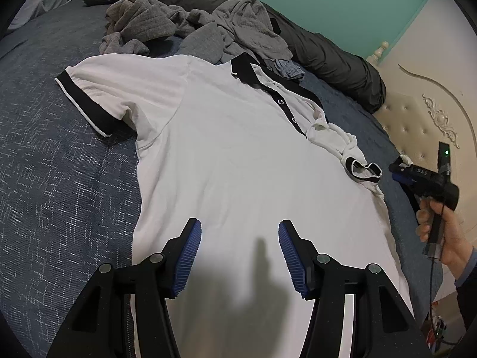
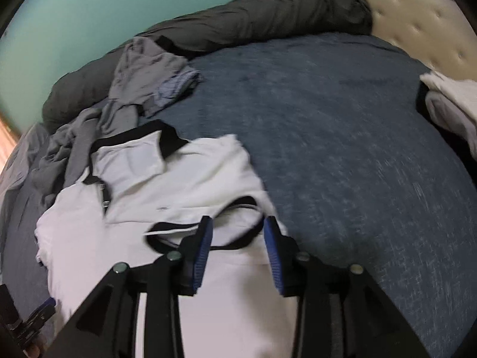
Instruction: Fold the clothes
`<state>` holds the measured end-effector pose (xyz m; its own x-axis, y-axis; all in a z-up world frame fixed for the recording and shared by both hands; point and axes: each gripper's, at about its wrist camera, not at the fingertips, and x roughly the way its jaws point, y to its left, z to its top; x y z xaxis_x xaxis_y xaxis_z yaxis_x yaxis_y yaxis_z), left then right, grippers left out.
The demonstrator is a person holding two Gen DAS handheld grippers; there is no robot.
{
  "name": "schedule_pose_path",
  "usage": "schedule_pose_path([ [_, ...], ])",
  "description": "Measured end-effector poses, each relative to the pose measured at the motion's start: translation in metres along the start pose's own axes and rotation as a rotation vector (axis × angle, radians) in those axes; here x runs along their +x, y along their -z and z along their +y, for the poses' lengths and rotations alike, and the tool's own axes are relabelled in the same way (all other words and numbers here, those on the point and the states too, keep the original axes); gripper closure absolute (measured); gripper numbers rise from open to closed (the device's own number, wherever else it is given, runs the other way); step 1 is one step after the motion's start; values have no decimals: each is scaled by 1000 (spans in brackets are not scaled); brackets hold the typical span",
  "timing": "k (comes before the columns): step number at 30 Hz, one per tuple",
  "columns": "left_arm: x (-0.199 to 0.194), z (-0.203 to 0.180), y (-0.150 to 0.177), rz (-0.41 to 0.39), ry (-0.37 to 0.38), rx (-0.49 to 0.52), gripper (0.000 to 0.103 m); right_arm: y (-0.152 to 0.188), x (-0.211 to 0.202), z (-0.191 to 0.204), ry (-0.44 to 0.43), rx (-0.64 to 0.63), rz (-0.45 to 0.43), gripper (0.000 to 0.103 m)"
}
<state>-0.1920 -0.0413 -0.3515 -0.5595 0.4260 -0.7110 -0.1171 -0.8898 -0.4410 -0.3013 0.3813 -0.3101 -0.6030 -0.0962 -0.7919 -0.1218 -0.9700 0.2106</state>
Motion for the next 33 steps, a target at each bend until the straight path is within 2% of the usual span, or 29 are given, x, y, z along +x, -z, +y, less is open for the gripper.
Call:
schedule_pose_path([
  [8,2,0,0,5,-6,0,44,-5,32,-7,13,-10,27,67],
  [11,4,0,0,8,-5,-1,44,-1,38,2,26,-100,49,91],
  [13,4,0,0,9,-4,-1,44,4,36,8,24,-160,49,99],
  [19,3,-1,1,10,1,3,44,28,29,28,9,-374,101,100],
  [24,4,0,1,12,3,0,44,51,30,40,-28,-535,186,100],
  [28,4,-1,1,12,4,1,44,54,25,40,-95,-531,225,98],
  [33,3,0,0,10,5,-2,44,48,13,30,-105,-472,209,89],
])
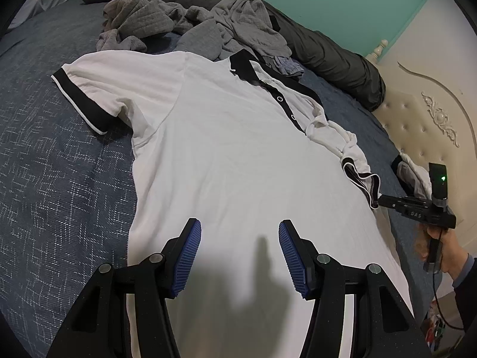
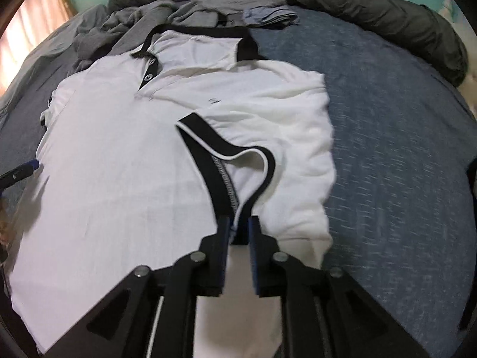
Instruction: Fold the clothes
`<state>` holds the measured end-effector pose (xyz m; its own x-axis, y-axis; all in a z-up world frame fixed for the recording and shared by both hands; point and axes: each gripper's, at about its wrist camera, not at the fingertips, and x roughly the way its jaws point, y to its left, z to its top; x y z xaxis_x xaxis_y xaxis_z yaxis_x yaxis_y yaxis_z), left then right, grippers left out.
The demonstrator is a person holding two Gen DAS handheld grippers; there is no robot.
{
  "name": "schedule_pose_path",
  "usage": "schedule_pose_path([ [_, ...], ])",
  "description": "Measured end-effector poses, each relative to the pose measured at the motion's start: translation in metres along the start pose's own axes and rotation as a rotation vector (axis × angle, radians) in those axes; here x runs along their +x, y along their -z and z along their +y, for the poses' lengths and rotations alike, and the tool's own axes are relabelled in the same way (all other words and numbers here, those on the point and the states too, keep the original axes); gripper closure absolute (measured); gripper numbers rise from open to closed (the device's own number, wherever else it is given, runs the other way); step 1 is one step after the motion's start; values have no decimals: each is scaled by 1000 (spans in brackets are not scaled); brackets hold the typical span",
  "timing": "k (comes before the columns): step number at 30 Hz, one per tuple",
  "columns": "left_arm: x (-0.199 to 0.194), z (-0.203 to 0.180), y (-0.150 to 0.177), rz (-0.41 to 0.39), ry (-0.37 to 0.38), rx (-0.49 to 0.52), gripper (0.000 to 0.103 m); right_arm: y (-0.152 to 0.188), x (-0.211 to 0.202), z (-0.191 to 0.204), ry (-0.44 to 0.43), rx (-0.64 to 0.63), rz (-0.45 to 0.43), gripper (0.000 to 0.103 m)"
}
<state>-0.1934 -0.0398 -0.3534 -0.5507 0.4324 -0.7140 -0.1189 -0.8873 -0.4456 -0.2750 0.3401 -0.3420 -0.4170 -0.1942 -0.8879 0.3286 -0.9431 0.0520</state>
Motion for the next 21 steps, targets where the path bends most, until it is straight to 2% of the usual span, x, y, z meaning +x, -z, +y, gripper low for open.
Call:
schedule_pose_path([
  [4,-1,1,0,-5,-3,-3,44,-6,-23,-22,-21,153,-146,89],
  [7,0,1,0,-3,-6,-2,44,-19,-22,-39,-4,276,-191,89],
  [13,2,1,0,0,-6,0,44,-32,15,-41,11,338,-115,89],
  [19,2,0,0,0,-3,1,44,-19,40,-3,-5,184,-14,89],
  [21,1,0,0,-1,-4,0,44,-15,42,1,-7,170,-7,89],
])
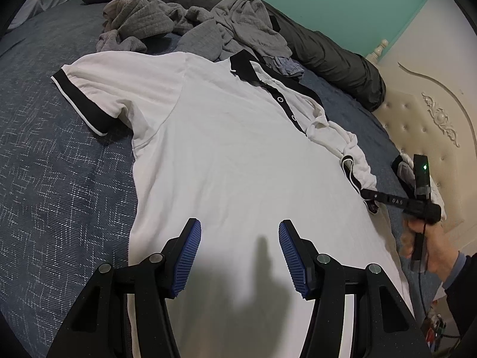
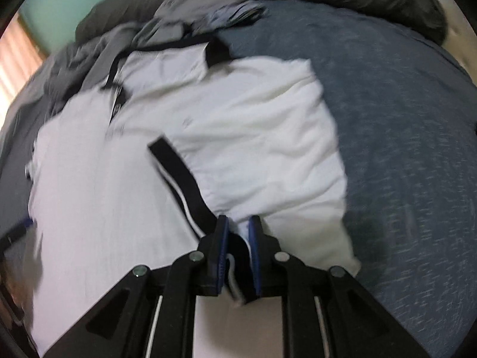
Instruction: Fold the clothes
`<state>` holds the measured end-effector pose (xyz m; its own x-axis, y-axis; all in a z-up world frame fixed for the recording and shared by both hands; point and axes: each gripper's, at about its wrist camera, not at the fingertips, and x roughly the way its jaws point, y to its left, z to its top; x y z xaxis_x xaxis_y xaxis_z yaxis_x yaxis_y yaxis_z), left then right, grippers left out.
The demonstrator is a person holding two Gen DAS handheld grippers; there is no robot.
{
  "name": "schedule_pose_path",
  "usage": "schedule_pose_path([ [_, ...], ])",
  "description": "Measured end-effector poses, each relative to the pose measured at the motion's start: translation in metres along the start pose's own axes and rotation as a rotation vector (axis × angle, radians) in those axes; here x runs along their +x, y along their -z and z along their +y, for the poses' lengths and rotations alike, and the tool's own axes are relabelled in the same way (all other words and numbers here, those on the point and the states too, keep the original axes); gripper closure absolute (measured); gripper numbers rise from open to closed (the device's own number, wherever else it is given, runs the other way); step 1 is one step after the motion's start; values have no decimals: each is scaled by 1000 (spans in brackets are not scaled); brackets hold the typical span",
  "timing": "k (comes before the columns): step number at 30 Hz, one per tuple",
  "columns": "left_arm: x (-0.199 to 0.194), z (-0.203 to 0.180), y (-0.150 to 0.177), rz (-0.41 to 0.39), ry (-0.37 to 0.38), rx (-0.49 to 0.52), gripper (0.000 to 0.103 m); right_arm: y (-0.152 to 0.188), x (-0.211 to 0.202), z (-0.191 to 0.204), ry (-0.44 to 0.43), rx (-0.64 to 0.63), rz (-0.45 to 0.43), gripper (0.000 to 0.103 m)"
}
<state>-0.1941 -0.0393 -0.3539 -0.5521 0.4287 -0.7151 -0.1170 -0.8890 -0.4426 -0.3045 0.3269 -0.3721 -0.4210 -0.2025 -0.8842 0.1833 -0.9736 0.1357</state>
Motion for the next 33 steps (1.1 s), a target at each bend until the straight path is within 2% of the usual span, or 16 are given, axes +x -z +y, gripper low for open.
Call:
schedule_pose_path([
  [3,0,0,0,0,0,0,44,-1,-6,-6,-31,45,-16,89],
  [8,1,-1,0,1,0,2,44,-7,-24,-7,-13,56,-80,89],
  [13,0,-1,0,0,0,1,44,-1,-2,0,-54,73,3,88],
  [16,0,0,-1,-3,1,-1,44,6,-1,8,-58,47,2,88],
  [22,0,0,-2,-4,2,-2,44,2,-14,-2,-56,82,-40,88],
  [25,1,-1,-1,-2,3,2,44,4,-5,-1,-80,82,12,88],
  [29,2,-2,-1,-1,5,2,44,9,-18,-7,-104,118,-69,88],
  [31,2,-3,-3,-2,11,-3,44,11,-30,-20,-88,191,-147,88],
  [33,0,-7,-5,-4,25,2,44,13,-38,-33,-64,248,-187,88],
])
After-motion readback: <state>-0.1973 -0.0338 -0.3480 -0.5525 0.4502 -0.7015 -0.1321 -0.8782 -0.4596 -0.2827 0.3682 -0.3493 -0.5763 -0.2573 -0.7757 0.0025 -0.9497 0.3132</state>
